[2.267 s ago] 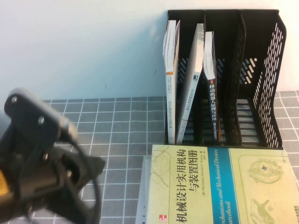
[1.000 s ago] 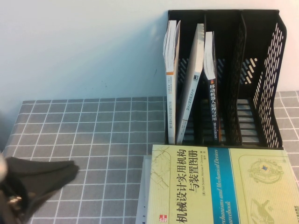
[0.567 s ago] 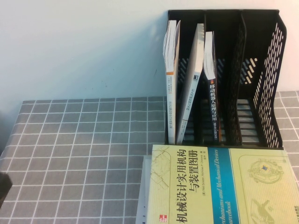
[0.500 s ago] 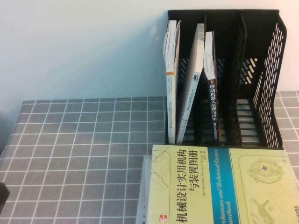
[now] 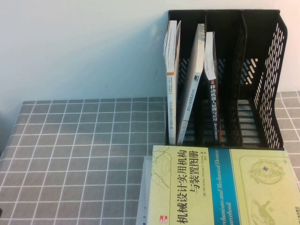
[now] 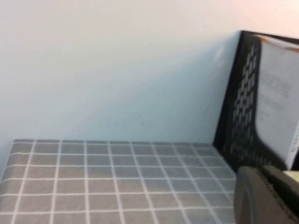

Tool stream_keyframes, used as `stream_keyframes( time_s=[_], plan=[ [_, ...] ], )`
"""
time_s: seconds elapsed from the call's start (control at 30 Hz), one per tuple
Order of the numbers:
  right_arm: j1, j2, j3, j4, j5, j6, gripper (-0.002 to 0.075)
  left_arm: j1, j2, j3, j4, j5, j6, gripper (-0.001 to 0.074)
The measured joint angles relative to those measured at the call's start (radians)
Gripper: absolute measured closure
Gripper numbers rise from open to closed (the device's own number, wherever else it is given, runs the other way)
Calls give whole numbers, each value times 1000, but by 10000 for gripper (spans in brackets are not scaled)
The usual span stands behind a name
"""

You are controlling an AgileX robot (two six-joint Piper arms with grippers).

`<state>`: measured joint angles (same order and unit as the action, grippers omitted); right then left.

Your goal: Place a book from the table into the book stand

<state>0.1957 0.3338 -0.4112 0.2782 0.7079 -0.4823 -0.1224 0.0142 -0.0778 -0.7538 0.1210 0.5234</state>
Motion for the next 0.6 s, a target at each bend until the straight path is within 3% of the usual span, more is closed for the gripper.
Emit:
stream_keyframes(
  time_s=[0.1,0.3,0.6],
  plan=[
    [0,0,0,0,0,0,729,1,0,36,127,-11,-105,738],
    [0,0,0,0,0,0,729,2,0,99,531,8,-508,738],
    [0,0,0,0,0,0,729,3,-23,99,621,162,-549,738]
  ],
)
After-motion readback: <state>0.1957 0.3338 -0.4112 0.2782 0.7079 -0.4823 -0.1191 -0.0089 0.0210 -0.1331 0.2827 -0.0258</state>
